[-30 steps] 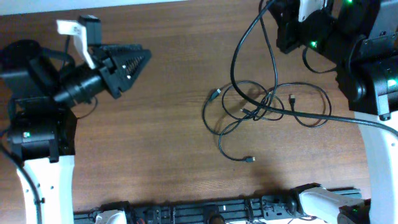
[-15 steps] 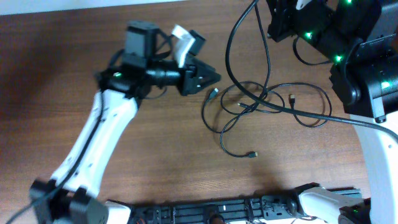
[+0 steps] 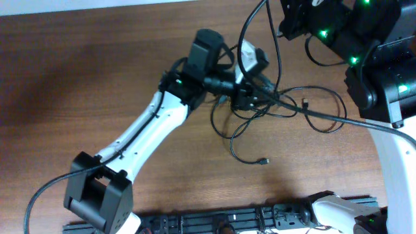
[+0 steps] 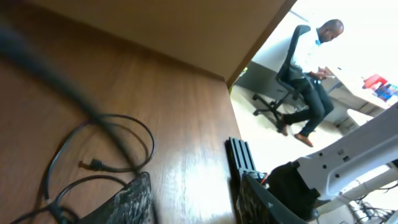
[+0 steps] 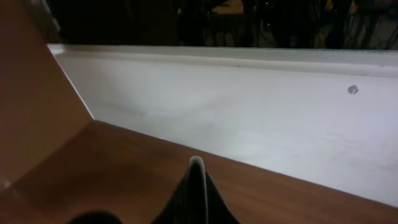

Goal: Untangle cables

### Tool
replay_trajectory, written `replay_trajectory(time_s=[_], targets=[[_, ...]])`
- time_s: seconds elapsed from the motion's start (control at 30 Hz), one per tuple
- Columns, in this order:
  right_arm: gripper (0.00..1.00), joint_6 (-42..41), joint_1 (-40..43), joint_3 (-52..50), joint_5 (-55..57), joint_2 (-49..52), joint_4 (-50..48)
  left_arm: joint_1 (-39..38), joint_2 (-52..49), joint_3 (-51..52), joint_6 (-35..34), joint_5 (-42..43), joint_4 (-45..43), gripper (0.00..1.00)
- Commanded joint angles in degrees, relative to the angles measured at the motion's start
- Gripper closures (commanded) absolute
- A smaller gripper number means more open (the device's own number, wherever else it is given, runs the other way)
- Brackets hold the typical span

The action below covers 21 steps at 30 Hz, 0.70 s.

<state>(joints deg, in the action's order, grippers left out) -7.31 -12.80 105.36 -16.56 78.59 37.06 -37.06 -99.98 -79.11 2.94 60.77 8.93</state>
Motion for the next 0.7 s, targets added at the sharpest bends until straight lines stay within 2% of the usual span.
replay_trajectory(time_s=[0.0,0.17,0.33,0.4,0.47,0.67], targets=[[0.96,-4.2,-0.4,0.7,-3.1,-0.6,-2.0,-2.7,-0.4,-0.4,0.8,-8.2,0.2,0.57],[0.96,-5.7,-0.4,0.7,-4.9,-0.6,-3.1,-3.2,-0.4,-0.4,0.8,-9.6,0.2,0.58],[0.96,-5.1,-0.1,0.7,-4.4,-0.5,-2.6,-2.7,-0.4,-0.4,0.7,-13.3,1.9,0.51],[0.96,-5.0,0.1,0.7,-4.2,-0.3,-2.1,-1.6,-0.4,-0.4,-4.9,-20.4,2.8,0.49],[0.96,-5.0,0.1,0.7,-4.1,0.0,-1.4,-0.2,-0.4,-0.4,-7.3,-24.3,3.5,0.48],[0.96,-5.0,0.1,0.7,-4.0,2.5,0.0,2.5,-0.4,-0.4,-7.7,-24.2,4.0,0.47]])
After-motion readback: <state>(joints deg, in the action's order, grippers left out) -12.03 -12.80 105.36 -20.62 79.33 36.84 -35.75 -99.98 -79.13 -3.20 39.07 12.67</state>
